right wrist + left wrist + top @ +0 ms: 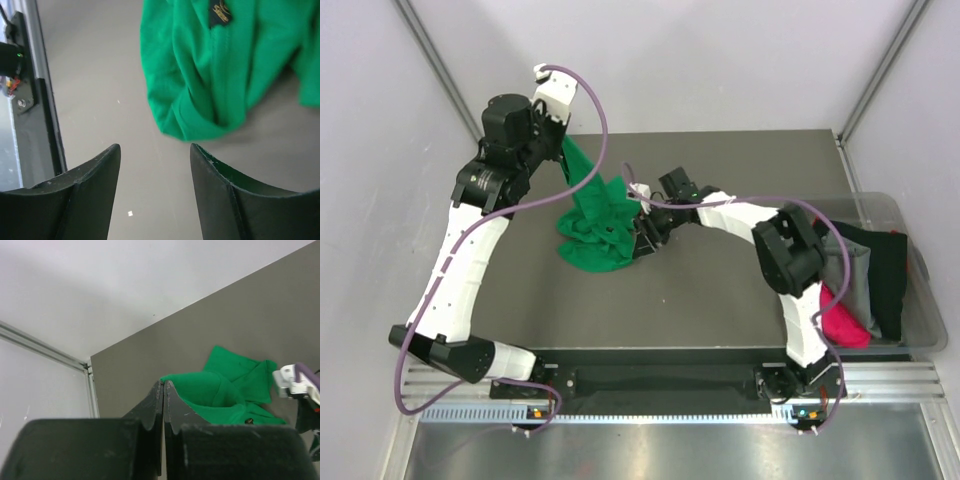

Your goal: Fold and stack the t-shirts

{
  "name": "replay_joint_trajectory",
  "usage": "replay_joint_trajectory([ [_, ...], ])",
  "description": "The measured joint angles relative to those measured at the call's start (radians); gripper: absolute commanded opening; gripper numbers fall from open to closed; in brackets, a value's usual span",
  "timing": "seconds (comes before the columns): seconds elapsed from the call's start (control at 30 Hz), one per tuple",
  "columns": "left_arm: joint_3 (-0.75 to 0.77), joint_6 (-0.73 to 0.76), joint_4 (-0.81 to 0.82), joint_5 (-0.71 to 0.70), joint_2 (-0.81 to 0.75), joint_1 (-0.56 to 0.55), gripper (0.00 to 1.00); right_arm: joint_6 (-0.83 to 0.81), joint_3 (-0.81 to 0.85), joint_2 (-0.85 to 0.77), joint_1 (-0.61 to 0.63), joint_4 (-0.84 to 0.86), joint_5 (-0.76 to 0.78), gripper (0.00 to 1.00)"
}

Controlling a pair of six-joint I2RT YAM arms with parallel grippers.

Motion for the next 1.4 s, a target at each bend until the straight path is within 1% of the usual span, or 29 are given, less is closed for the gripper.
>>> replay_joint_trajectory([
  [0.13, -0.019, -0.003, -0.002, -0.007, -0.005, 0.000, 0.00, 0.020, 0.063, 0.083, 0.024, -0.011, -0.033, 0.58],
  [0.33, -0.024, -0.008, -0.004, -0.011, -0.005, 0.000, 0.00, 0.040, 0.121, 0.152, 0.061, -0.023, -0.021, 0.53],
  [0.4, -0.024, -0.011, -0.004, -0.012, -0.005, 0.000, 0.00, 0.042, 0.126, 0.156, 0.069, -0.025, 0.020, 0.51],
  [0.53, -0.024, -0.015, -0.004, -0.015, -0.006, 0.000, 0.00, 0.040, 0.134, 0.156, 0.088, -0.026, 0.177, 0.48],
  [0.57, -0.026, -0.017, -0.005, -0.015, -0.008, 0.000, 0.00, 0.040, 0.137, 0.156, 0.093, -0.029, 0.203, 0.46],
  [0.63, -0.030, -0.019, -0.007, -0.015, -0.014, 0.000, 0.00, 0.037, 0.153, 0.158, 0.105, -0.040, 0.256, 0.45],
  [0.7, -0.032, -0.022, -0.008, -0.016, -0.021, 0.001, 0.00, 0.027, 0.169, 0.161, 0.115, -0.049, 0.306, 0.34],
  [0.73, -0.032, -0.023, -0.010, -0.016, -0.024, 0.002, 0.00, 0.021, 0.179, 0.165, 0.120, -0.053, 0.328, 0.27],
  [0.77, -0.032, -0.025, -0.010, -0.015, -0.026, 0.002, 0.00, 0.019, 0.184, 0.169, 0.122, -0.055, 0.350, 0.10],
  [0.83, -0.032, -0.025, -0.010, -0.016, -0.029, 0.003, 0.00, 0.002, 0.192, 0.174, 0.128, -0.058, 0.394, 0.01],
  [0.97, -0.032, -0.025, -0.010, -0.024, -0.031, 0.004, 0.00, -0.024, 0.191, 0.163, 0.141, -0.066, 0.448, 0.00],
  [1.0, -0.032, -0.025, -0.010, -0.027, -0.031, 0.004, 0.00, -0.045, 0.181, 0.150, 0.145, -0.064, 0.483, 0.00],
  [1.1, -0.028, -0.020, -0.011, -0.037, -0.031, 0.004, 0.00, -0.101, 0.095, 0.054, 0.148, -0.066, 0.567, 0.00],
  [1.13, -0.024, -0.017, -0.011, -0.037, -0.031, 0.004, 0.00, -0.127, 0.052, -0.005, 0.146, -0.065, 0.605, 0.00],
  [1.23, 0.006, -0.013, -0.017, -0.025, -0.031, 0.004, 0.00, -0.217, -0.058, -0.238, 0.134, -0.058, 0.711, 0.00],
  [1.4, 0.074, -0.006, -0.029, 0.055, -0.047, 0.005, 0.00, -0.364, -0.100, -0.597, 0.119, -0.001, 0.856, 0.00],
])
